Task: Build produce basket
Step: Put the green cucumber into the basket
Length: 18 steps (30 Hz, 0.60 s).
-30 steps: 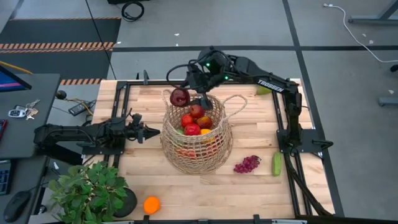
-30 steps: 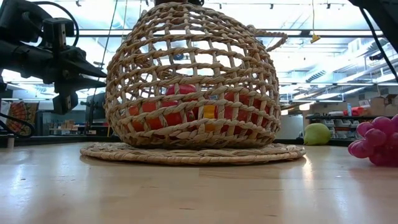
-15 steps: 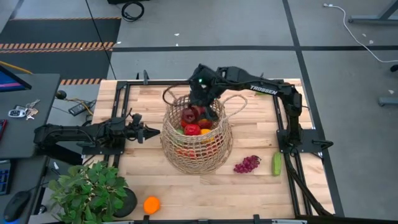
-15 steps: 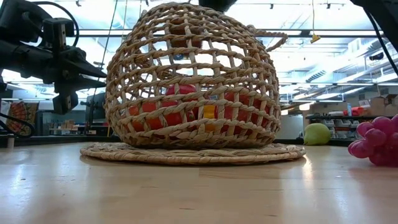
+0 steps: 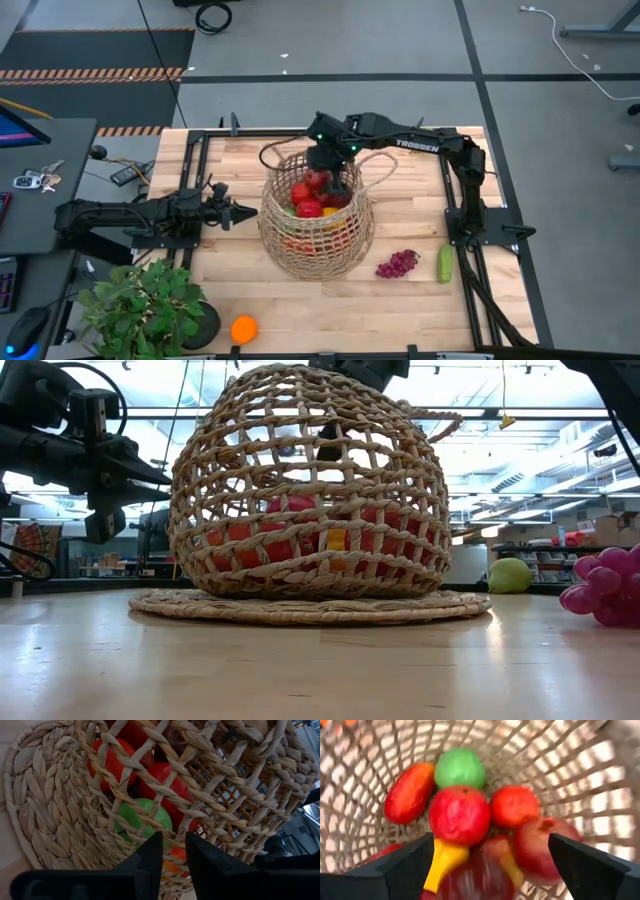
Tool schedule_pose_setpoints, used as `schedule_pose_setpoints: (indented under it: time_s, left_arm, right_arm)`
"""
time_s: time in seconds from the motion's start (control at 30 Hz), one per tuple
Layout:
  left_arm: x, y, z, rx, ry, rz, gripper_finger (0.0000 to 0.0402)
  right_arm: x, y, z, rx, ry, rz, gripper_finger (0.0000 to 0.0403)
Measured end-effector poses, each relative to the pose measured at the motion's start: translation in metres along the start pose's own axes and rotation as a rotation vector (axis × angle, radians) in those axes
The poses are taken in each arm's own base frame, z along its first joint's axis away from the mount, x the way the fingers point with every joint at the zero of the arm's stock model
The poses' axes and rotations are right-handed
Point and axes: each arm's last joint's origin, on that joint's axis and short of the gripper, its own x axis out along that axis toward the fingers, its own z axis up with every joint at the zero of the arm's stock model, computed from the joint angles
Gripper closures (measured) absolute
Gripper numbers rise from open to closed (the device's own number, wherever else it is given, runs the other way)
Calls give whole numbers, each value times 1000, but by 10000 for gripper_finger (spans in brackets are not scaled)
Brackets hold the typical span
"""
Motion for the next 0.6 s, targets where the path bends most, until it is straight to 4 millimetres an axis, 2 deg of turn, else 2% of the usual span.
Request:
schedule_pose_setpoints:
  time_s: [0.13,0.3,0.4,0.53,0.6]
  left_arm:
    - [0,0,0,0,0,0,310]
    - [0,0,0,0,0,0,310]
    - [0,0,0,0,0,1,312]
    - [0,0,0,0,0,0,310]
    - [0,0,0,0,0,0,311]
  right_arm:
    - [-21,-4,9,31,-48,-34,4]
    - [-67,3,24,66,-141,49,9]
    - [-92,25,32,11,-216,148,12]
    - [-124,69,40,-121,-346,198,17]
    - [-134,91,40,-173,-371,213,20]
